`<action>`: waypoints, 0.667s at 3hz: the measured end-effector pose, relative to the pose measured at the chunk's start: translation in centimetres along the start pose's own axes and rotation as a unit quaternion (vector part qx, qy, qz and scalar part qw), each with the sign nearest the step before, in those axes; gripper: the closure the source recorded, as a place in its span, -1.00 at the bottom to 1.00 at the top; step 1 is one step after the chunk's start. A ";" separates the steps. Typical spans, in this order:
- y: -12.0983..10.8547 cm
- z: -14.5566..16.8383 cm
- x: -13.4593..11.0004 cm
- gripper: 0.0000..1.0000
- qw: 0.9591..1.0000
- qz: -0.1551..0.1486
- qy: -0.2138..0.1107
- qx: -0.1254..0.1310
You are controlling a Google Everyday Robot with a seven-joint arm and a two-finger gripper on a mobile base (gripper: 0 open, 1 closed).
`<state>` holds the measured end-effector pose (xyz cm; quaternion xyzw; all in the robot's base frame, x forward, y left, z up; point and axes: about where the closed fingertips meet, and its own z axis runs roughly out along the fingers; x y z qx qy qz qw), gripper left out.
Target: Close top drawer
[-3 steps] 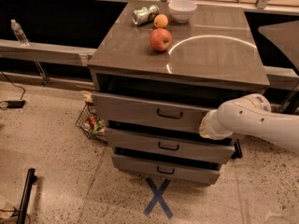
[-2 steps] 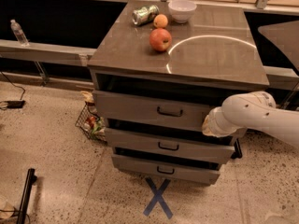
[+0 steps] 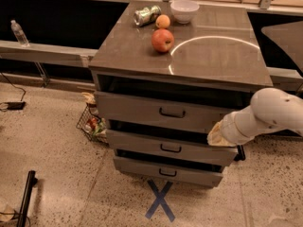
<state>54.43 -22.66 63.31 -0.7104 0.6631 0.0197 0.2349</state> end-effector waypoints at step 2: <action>6.1 -4.5 -5.4 0.65 0.988 0.048 -0.125 -0.076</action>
Offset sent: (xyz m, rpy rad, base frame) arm -0.0516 0.0180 0.0276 0.1484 0.0968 0.0349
